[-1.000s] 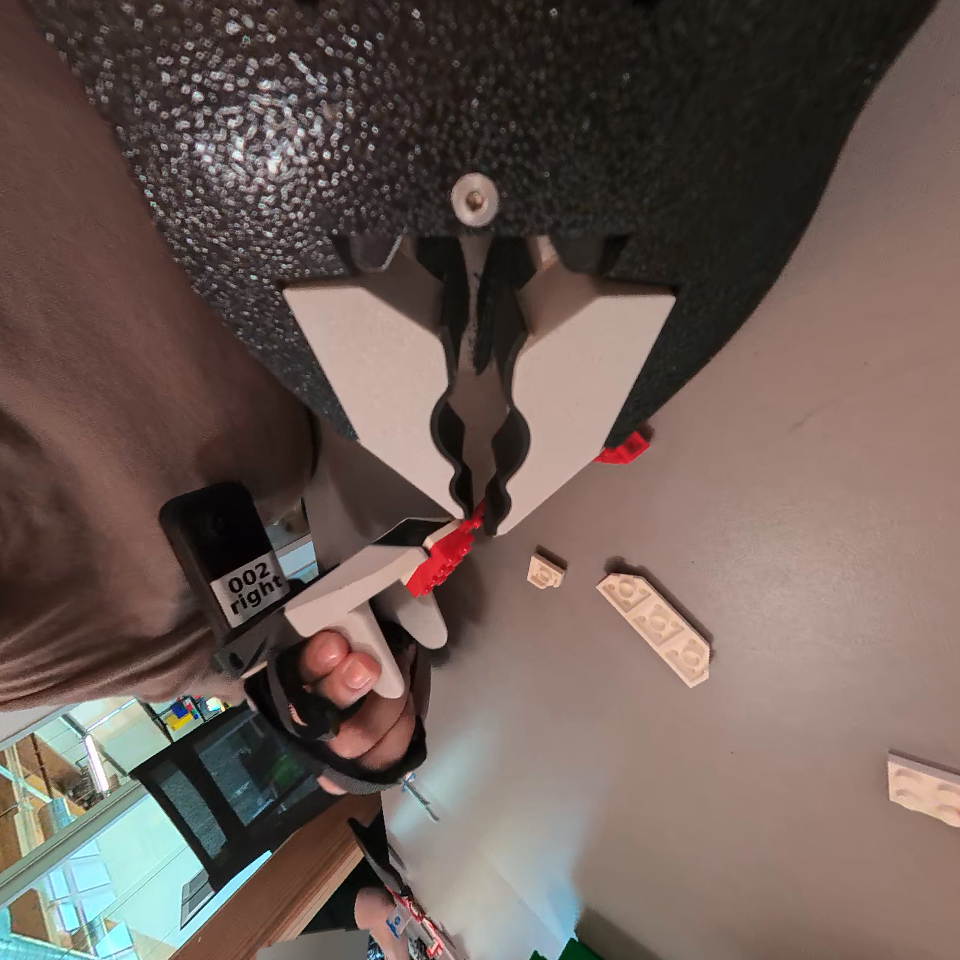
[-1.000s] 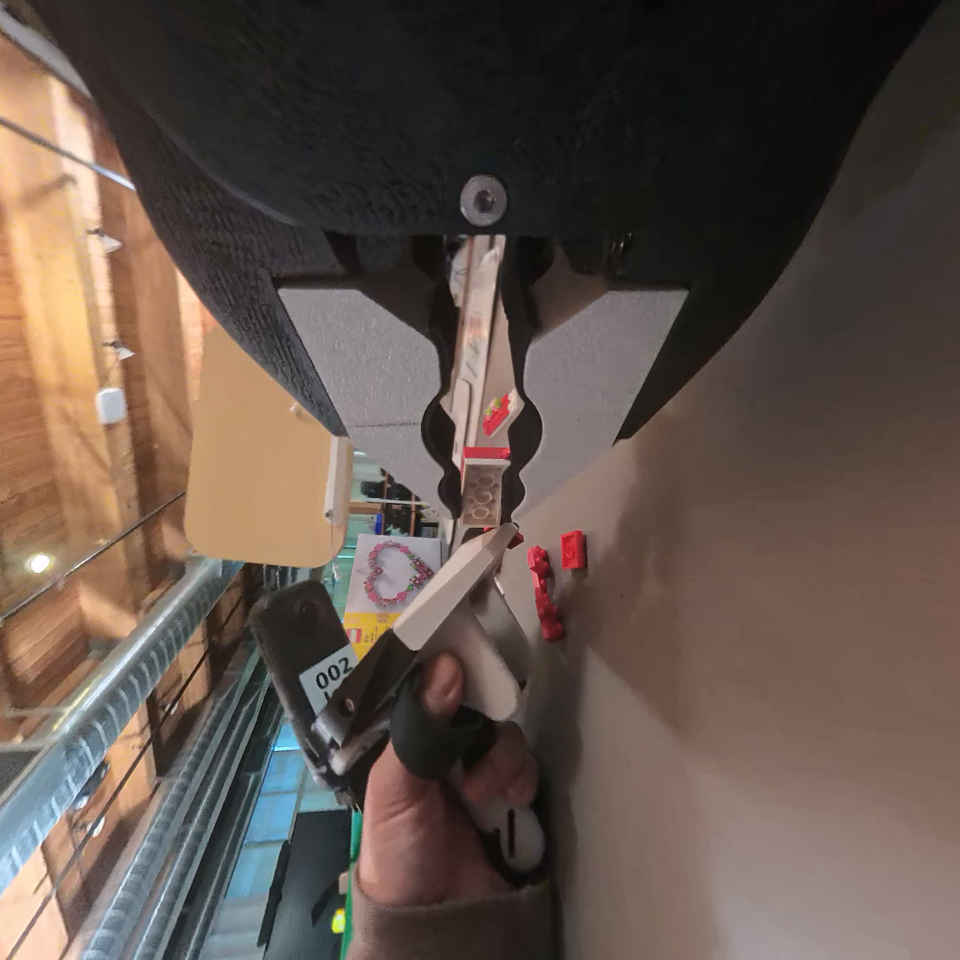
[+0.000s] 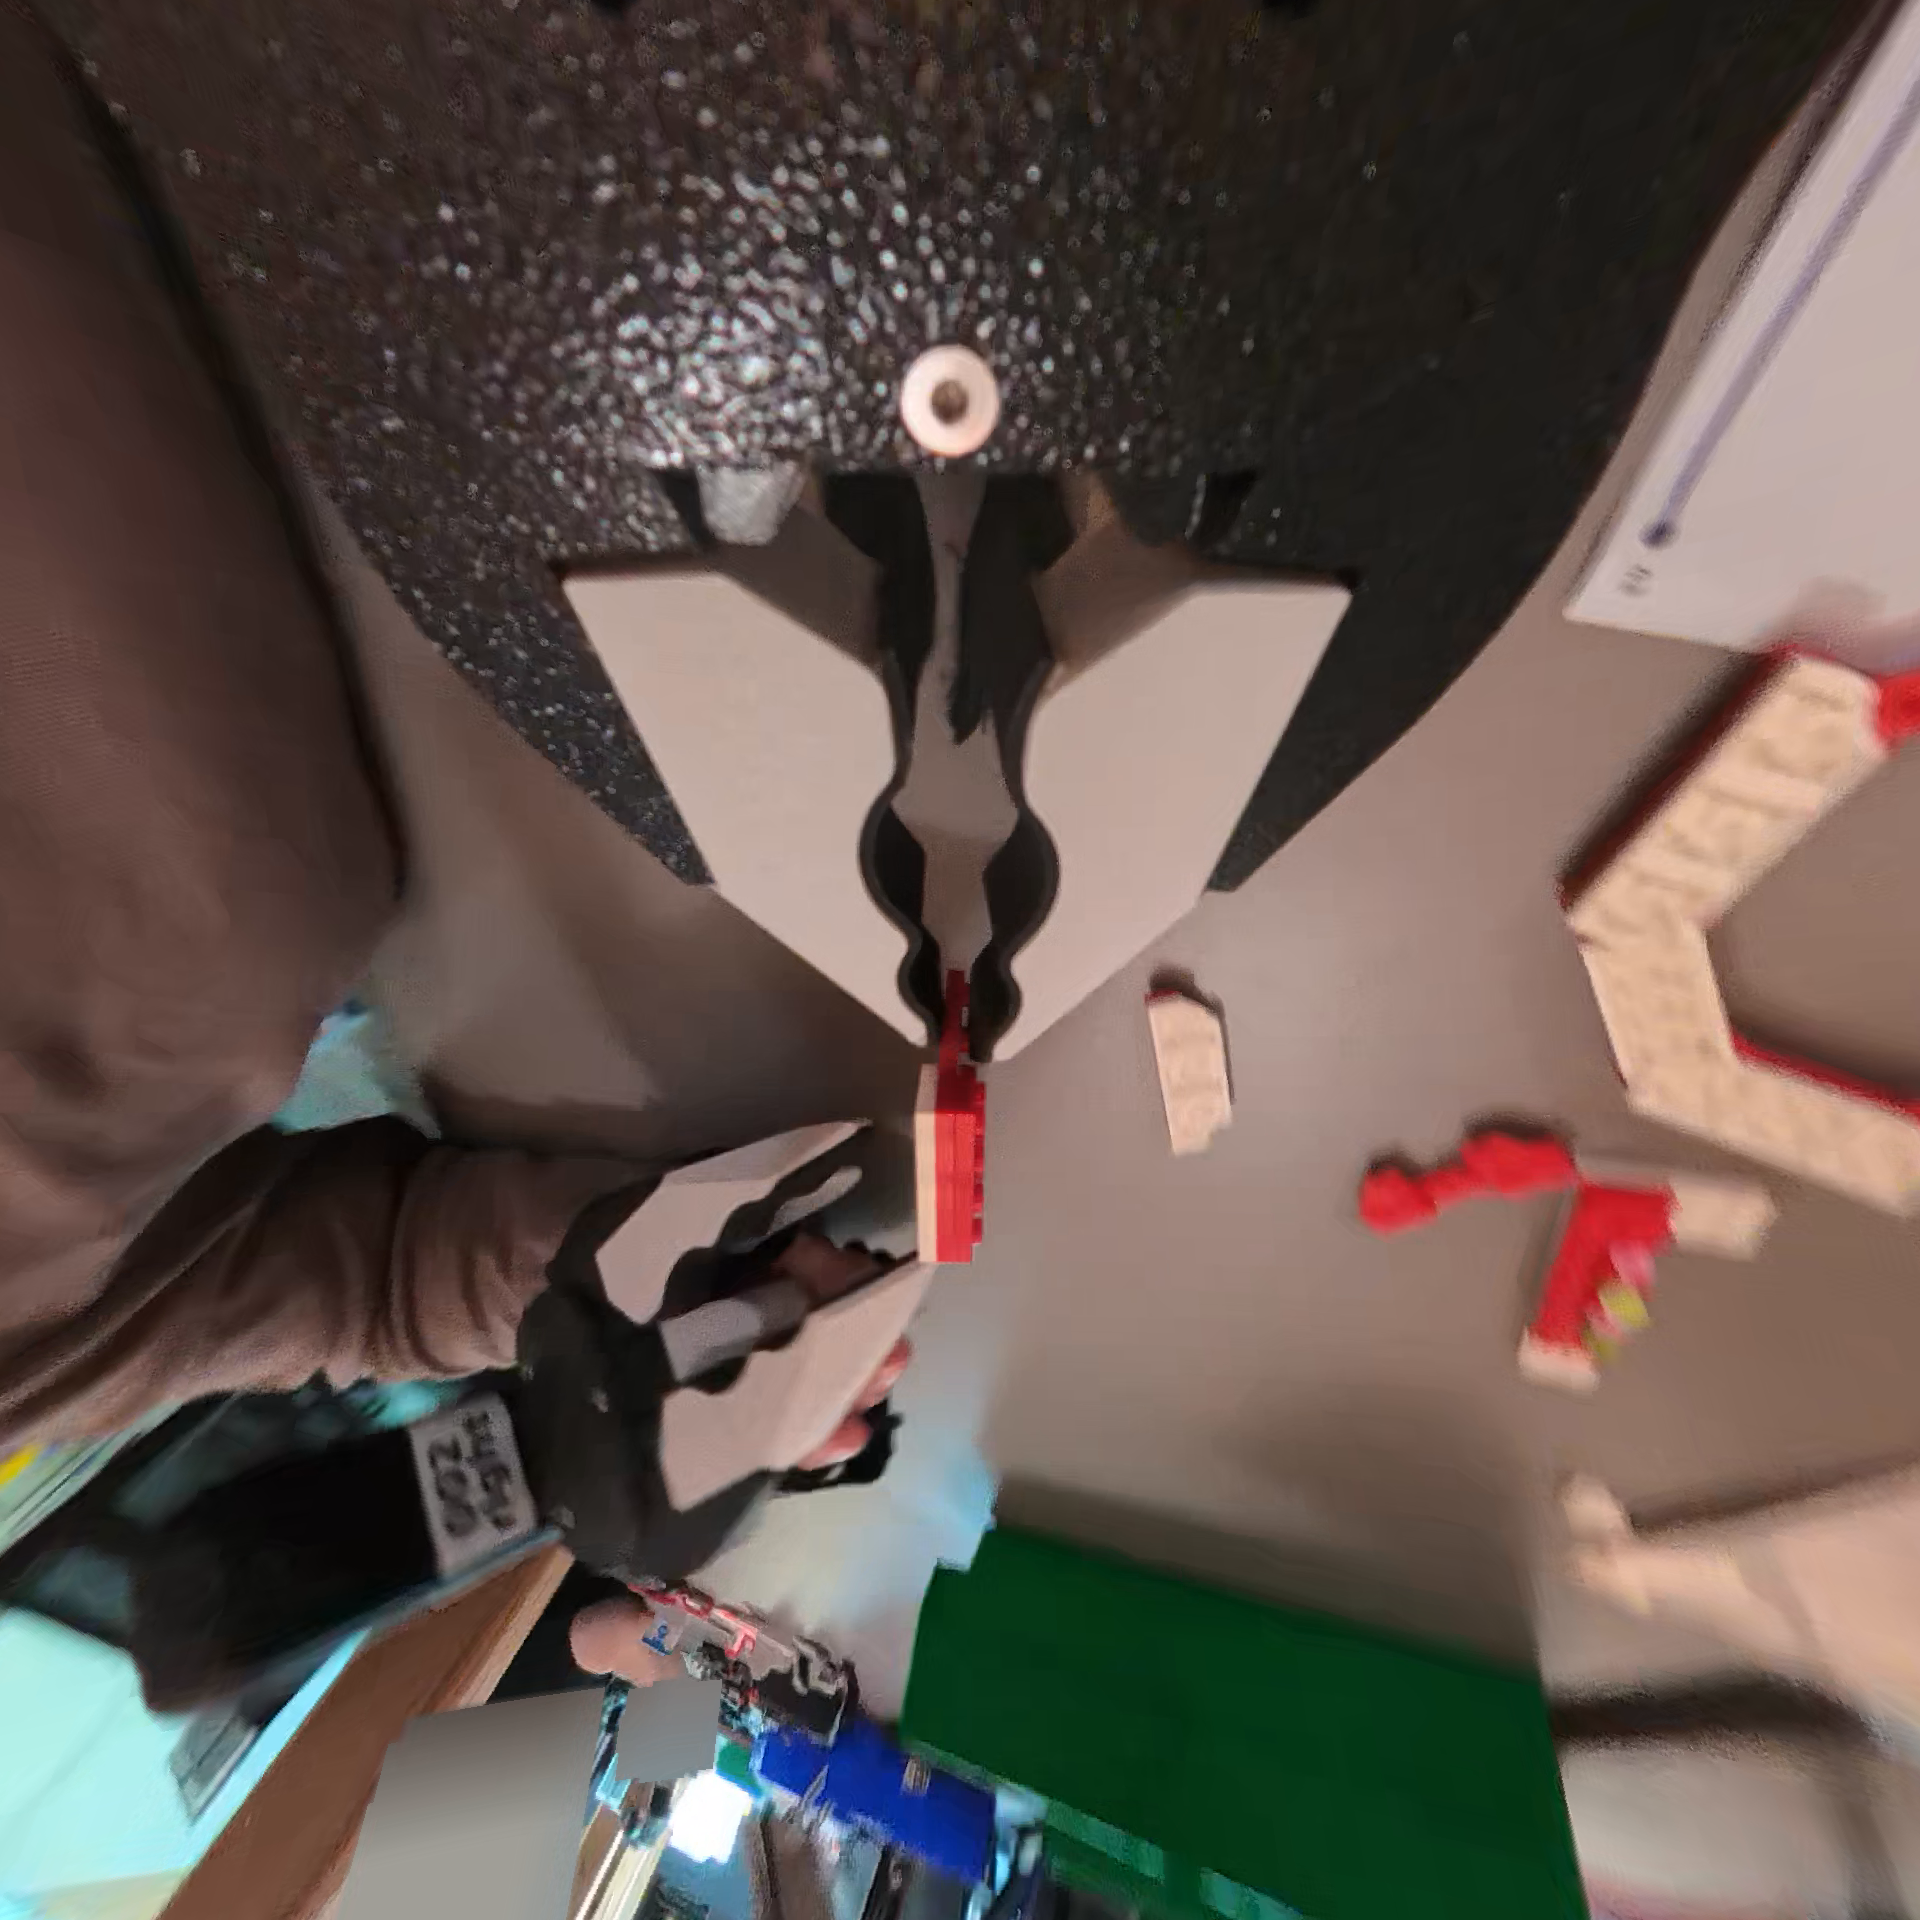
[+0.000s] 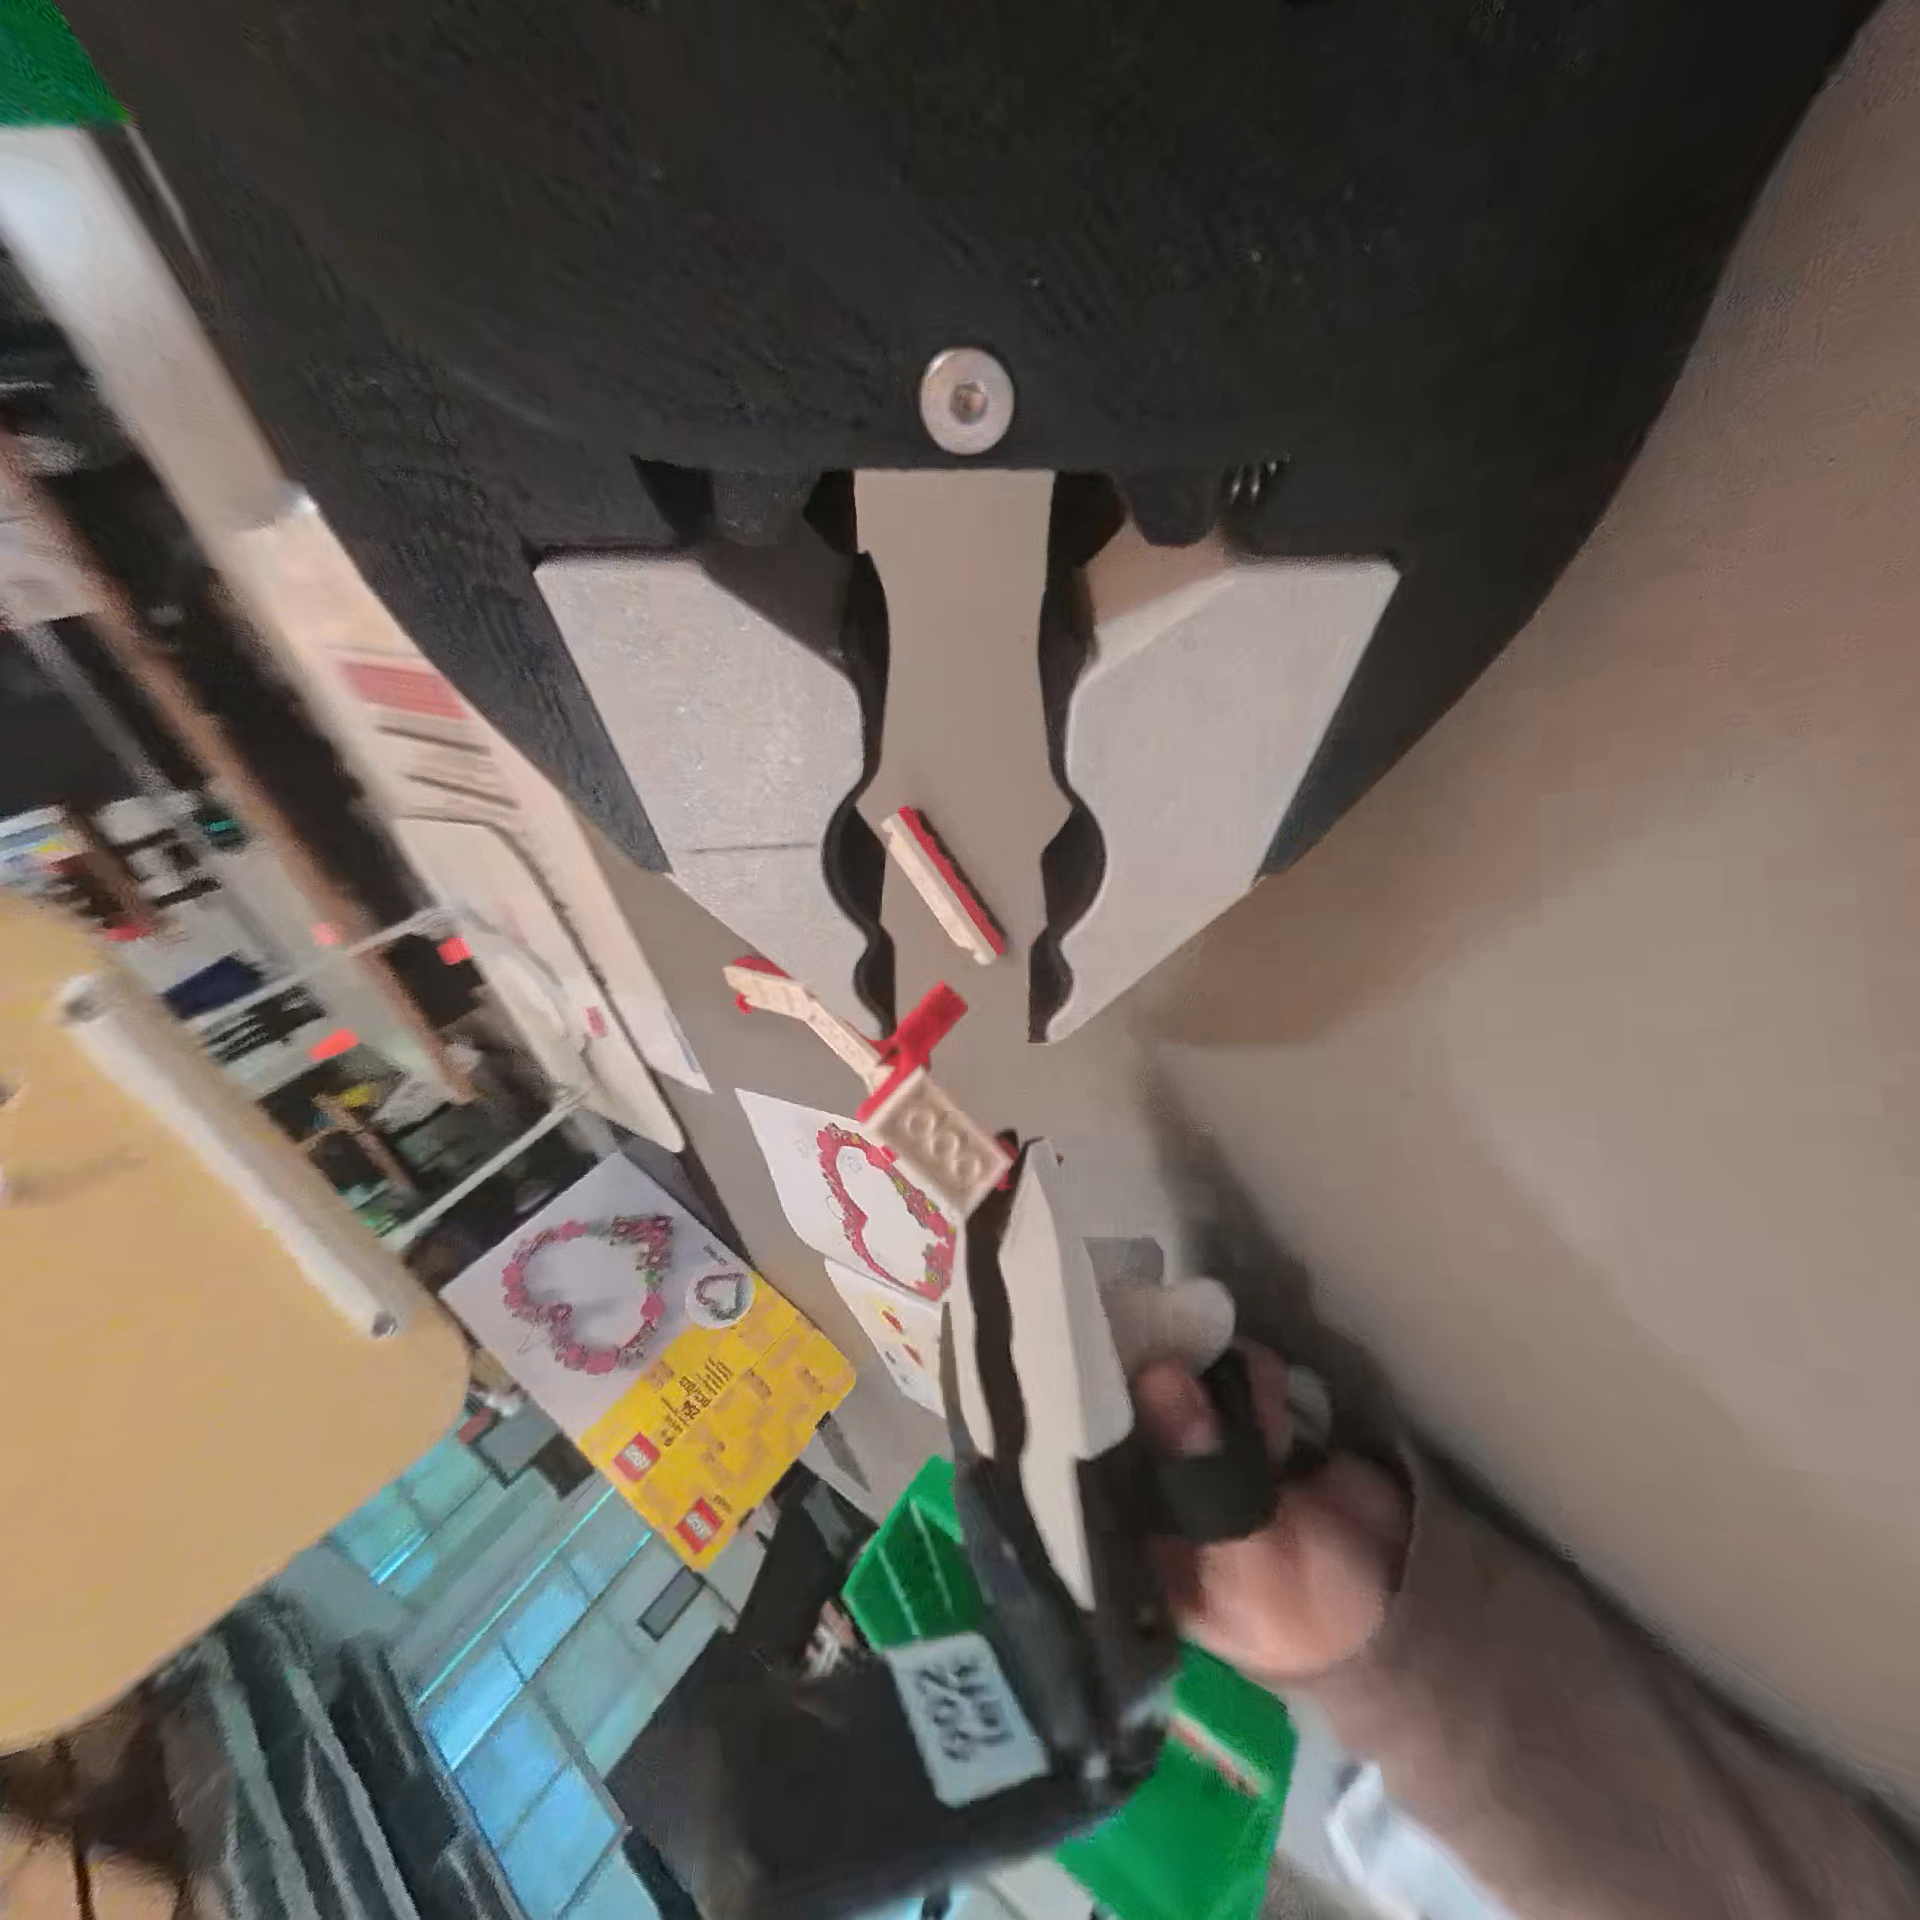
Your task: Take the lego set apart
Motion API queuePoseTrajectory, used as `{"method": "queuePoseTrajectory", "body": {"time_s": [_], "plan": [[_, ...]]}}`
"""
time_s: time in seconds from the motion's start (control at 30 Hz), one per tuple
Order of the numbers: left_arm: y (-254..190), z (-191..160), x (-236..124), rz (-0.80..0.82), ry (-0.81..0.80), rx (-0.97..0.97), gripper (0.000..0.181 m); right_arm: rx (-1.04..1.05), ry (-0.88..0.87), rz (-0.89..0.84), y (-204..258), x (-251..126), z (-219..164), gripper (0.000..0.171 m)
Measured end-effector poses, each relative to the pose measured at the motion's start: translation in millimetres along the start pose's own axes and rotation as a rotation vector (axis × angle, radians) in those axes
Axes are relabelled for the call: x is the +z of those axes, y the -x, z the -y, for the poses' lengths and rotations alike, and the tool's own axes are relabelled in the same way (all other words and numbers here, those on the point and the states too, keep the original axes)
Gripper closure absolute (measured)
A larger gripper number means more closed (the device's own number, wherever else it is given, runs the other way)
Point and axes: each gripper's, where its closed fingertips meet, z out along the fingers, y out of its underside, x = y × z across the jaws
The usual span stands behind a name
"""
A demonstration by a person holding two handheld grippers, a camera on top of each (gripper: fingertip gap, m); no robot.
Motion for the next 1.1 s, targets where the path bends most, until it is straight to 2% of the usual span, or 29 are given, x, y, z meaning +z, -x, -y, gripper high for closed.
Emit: {"method": "queuePoseTrajectory", "body": {"time_s": [0.13, 0.2, 0.3, 0.33, 0.4, 0.47, 0.5, 0.57, 0.6, 0.7, 0.83, 1.0, 1.1], "plan": [[-8, 3, 2, 0.135, -0.007, 0.463, 0.179, 0.224, -0.049, 0.07, -3, 1, 4, 0.134], [-14, 2, 5, 0.161, -0.004, 0.598, 0.179, 0.258, -0.066, 0.115, 0, 1, 6, 0.138], [-20, 3, 6, 0.153, -0.019, 0.66, 0.179, 0.268, -0.063, 0.168, 7, 0, 7, 0.155], [-20, 3, 6, 0.143, -0.02, 0.652, 0.179, 0.269, -0.058, 0.179, 9, 0, 7, 0.165], [-17, 4, 5, 0.138, -0.036, 0.613, 0.178, 0.287, -0.036, 0.169, 9, 2, 6, 0.167], [-4, 9, 3, 0.234, -0.028, 0.589, 0.177, 0.331, 0.016, 0.112, 3, 7, 1, 0.168], [4, 12, 0, 0.313, 0.001, 0.609, 0.174, 0.36, 0.05, 0.078, 0, 11, -2, 0.168], [25, 24, -13, 0.558, 0.035, 0.749, 0.136, 0.429, 0.099, 0.02, -5, 17, -8, 0.168], [26, 27, -17, 0.63, 0.055, 0.865, 0.13, 0.472, 0.114, 0.005, -6, 19, -9, 0.168], [13, 24, -12, 0.702, 0.149, 1.179, 0.141, 0.573, 0.138, 0.006, -2, 25, -9, 0.168], [7, 14, 2, 0.748, 0.274, 1.394, 0.162, 0.616, 0.157, 0.016, 4, 29, -7, 0.168], [11, 13, 3, 0.768, 0.32, 1.376, 0.167, 0.628, 0.168, 0.042, 8, 30, -7, 0.169], [4, 16, 2, 0.669, 0.217, 1.19, 0.167, 0.552, 0.03, 0.162, 14, 22, 13, 0.162]]}}
